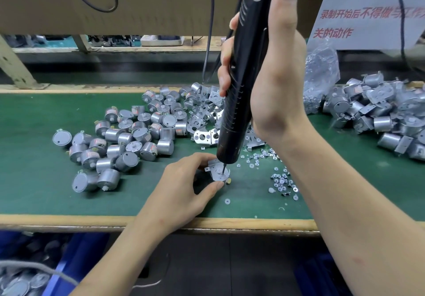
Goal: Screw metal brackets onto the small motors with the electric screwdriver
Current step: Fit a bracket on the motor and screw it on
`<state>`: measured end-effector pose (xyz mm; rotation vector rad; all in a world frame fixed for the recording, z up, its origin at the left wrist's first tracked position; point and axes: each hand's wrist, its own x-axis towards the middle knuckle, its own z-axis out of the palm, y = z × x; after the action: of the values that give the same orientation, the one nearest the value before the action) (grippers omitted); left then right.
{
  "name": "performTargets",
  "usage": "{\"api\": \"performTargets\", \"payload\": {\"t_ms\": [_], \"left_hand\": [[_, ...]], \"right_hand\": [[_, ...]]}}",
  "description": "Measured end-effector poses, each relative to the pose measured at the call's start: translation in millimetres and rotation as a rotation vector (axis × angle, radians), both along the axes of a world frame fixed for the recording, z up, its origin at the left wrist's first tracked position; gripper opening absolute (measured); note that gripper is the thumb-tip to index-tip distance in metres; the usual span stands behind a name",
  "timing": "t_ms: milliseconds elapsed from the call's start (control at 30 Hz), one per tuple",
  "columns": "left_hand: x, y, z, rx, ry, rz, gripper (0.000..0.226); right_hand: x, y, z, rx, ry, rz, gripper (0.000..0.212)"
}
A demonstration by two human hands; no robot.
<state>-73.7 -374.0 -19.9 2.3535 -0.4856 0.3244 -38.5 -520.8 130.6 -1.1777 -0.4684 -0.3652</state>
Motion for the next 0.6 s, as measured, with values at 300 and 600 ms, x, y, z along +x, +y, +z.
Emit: {"api": "performTargets", "payload": {"t_ms": [300,600], "left_hand": [[0.8,0.3,-0.9,0.017,-0.006,0.004,0.04],[-0.3,-3.9,2.3,0.02,0.017,0.023,0.041]], "right_hand": [[0.4,2.0,-4.8,-0.006,0.021,0.014,0.059],[-1.0,10.1,-5.9,-0.069,-0.019,0.046,0.059]]}}
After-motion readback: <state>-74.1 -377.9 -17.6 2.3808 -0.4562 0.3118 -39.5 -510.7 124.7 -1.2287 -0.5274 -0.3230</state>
